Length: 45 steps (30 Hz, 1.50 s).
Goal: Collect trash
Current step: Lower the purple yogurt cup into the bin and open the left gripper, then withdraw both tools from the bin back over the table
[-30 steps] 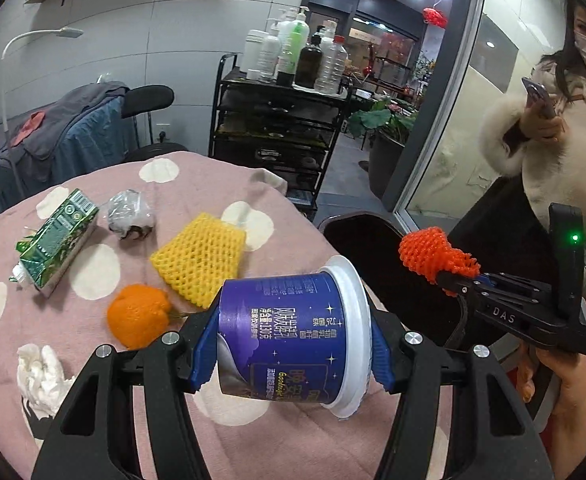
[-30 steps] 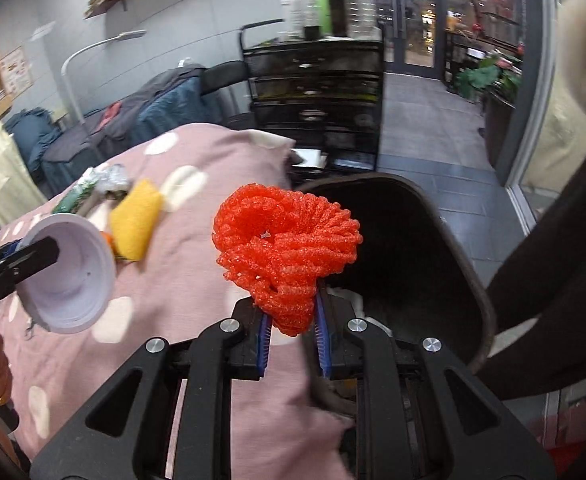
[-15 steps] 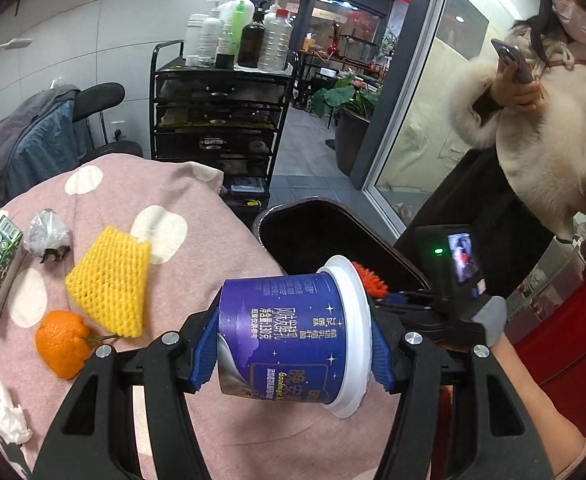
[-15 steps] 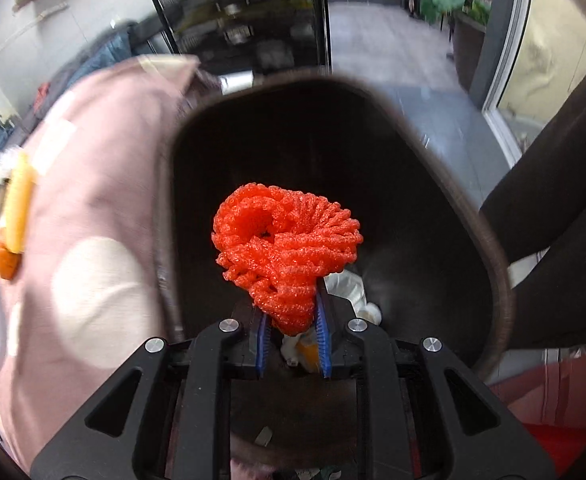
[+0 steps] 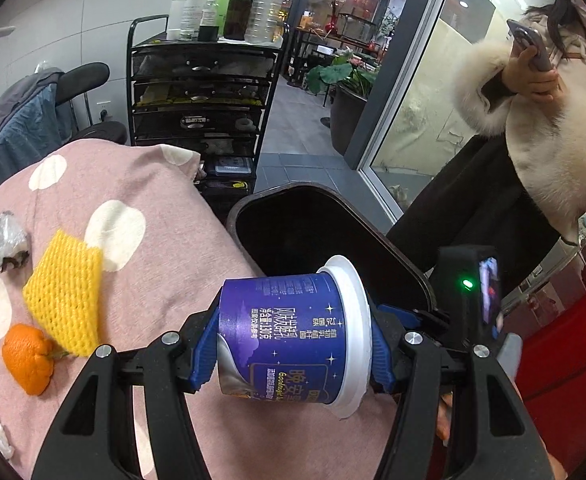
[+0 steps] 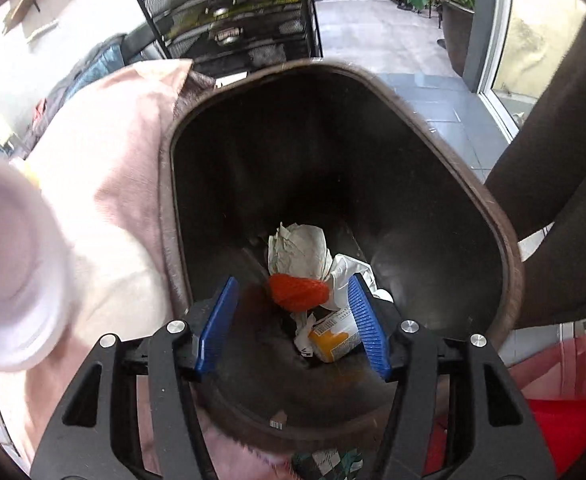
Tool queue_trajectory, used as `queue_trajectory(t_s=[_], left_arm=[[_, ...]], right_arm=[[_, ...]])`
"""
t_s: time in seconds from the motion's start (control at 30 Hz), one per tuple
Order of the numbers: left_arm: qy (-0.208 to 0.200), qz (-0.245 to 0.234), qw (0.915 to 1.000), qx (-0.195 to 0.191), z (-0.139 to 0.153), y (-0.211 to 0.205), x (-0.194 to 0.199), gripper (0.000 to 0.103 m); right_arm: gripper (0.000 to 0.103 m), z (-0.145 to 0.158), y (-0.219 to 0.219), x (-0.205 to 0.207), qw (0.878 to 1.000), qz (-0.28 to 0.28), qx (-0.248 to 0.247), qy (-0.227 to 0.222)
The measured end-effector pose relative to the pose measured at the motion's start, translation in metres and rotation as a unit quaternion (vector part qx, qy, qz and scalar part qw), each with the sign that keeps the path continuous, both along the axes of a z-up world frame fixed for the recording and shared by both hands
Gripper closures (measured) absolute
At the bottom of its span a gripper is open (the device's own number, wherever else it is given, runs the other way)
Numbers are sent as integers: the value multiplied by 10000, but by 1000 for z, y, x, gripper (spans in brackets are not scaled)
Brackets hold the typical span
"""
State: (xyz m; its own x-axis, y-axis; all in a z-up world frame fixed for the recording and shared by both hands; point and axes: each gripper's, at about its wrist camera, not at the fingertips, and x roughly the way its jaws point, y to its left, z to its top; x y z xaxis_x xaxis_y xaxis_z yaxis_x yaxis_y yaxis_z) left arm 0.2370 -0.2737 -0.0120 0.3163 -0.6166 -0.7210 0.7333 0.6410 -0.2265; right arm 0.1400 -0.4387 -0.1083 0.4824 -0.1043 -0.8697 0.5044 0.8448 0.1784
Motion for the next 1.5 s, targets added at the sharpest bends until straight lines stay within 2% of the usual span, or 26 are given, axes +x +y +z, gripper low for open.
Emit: queue_trajectory(t_s=[0.33,0.7,1.07,1.1,1.17,1.23,1.37,1.5], left_arm=[[344,-207,9987,307,-18,-61,16,43],[846,-281,9935,708,-51,-114,26,43],[909,-405,9888,1113,-81,-143,23,43],[899,-385,9888,1125,-81,-143,24,42],[910,-376,9888,1125,-82,-144,23,31],[887,-418,9895,1066,-80,-145,22,25],[715,-434,9906,1080,-76,-145,19,24],[609,-414,9936,862,-64,-132,15,22]], right_arm=[[42,36,6,-37,9993,-139,-149,-324],[42,40,7,-75,9982,-369,-169,-431],[38,44,3,-97,9971,-547,-192,-496],[38,44,2,-98,9969,-568,-187,-502],[38,44,0,-100,9968,-606,-174,-497],[38,44,-2,-103,9966,-632,-166,-495],[38,43,-5,-106,9961,-699,-129,-517],[38,42,-6,-108,9959,-724,-122,-527]])
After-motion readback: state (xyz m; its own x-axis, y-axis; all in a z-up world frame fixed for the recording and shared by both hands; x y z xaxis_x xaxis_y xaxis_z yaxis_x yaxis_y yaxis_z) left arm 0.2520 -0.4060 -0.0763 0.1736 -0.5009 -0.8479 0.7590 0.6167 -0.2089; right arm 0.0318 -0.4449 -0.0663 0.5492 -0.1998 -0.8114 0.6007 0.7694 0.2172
